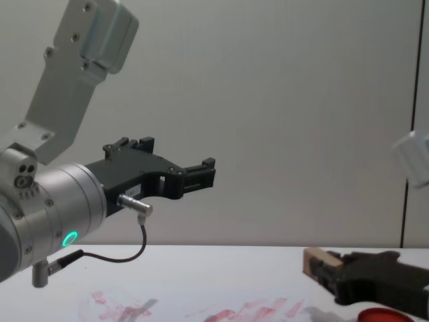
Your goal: Use the one hand to pick up the stamp and affix it onto the A4 paper.
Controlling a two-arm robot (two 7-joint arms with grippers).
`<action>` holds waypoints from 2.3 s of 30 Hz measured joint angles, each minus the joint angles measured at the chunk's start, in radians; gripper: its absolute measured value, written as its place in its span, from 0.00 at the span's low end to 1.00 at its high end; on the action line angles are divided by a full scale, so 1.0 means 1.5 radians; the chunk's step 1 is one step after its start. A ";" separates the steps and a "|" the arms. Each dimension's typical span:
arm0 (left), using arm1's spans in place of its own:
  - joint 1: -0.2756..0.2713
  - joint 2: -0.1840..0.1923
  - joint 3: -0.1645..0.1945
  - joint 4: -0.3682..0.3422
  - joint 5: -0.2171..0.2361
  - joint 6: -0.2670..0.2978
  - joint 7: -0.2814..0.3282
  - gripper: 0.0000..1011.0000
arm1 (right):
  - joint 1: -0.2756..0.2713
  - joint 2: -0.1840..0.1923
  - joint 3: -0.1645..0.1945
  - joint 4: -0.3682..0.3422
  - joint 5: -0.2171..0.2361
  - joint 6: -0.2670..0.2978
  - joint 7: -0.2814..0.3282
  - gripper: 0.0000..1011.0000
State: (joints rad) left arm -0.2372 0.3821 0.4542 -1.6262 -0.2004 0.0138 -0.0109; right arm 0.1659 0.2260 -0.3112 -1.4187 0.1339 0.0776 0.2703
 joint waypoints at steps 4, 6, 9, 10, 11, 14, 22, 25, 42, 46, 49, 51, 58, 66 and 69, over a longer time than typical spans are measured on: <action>0.000 0.000 0.000 0.000 0.000 0.000 0.000 0.99 | -0.007 0.010 0.008 -0.012 0.008 0.001 -0.005 0.21; 0.000 0.000 0.000 0.000 0.000 0.000 0.000 0.99 | -0.011 0.013 0.011 -0.016 0.010 0.003 -0.006 0.21; 0.000 0.000 0.000 0.000 0.000 0.000 0.000 0.99 | -0.018 0.022 0.016 -0.024 0.013 0.007 -0.008 0.21; 0.000 0.000 0.000 0.000 0.000 0.000 0.000 0.99 | -0.020 0.024 0.017 -0.025 0.013 0.009 -0.008 0.21; 0.000 0.000 0.000 0.000 0.000 0.000 0.000 0.99 | -0.022 0.025 0.018 -0.026 0.013 0.010 -0.008 0.21; 0.000 0.000 0.000 0.000 0.000 0.000 0.000 0.99 | -0.030 0.034 0.022 -0.032 0.013 0.016 -0.009 0.21; 0.000 0.000 0.000 0.000 0.000 0.000 0.000 0.99 | -0.041 0.045 0.028 -0.037 0.012 0.031 -0.012 0.21; 0.000 0.000 0.000 0.000 0.000 0.000 0.000 0.99 | -0.044 0.048 0.029 -0.037 0.010 0.035 -0.013 0.21; 0.000 0.000 0.000 0.000 0.000 0.000 0.000 0.99 | -0.044 0.049 0.030 -0.020 -0.004 0.051 -0.019 0.29; 0.000 0.000 0.000 0.000 0.000 0.000 0.000 0.99 | -0.042 0.048 0.030 -0.016 -0.006 0.053 -0.020 0.44; 0.000 0.000 0.000 0.000 0.000 0.000 0.000 0.99 | -0.041 0.047 0.030 -0.015 -0.006 0.054 -0.021 0.53; 0.000 0.000 0.000 0.000 0.000 0.000 0.000 0.99 | -0.041 0.047 0.030 -0.015 -0.006 0.054 -0.021 0.56; 0.000 0.000 0.000 0.000 0.000 0.000 0.000 0.99 | -0.041 0.048 0.033 -0.031 0.008 0.048 -0.024 0.77; 0.000 0.000 0.000 0.000 0.000 0.000 0.000 0.99 | -0.043 0.048 0.038 -0.062 0.029 0.035 -0.030 0.99; 0.000 0.000 0.000 0.000 0.000 0.000 0.000 0.99 | -0.044 0.048 0.039 -0.070 0.035 0.032 -0.032 0.99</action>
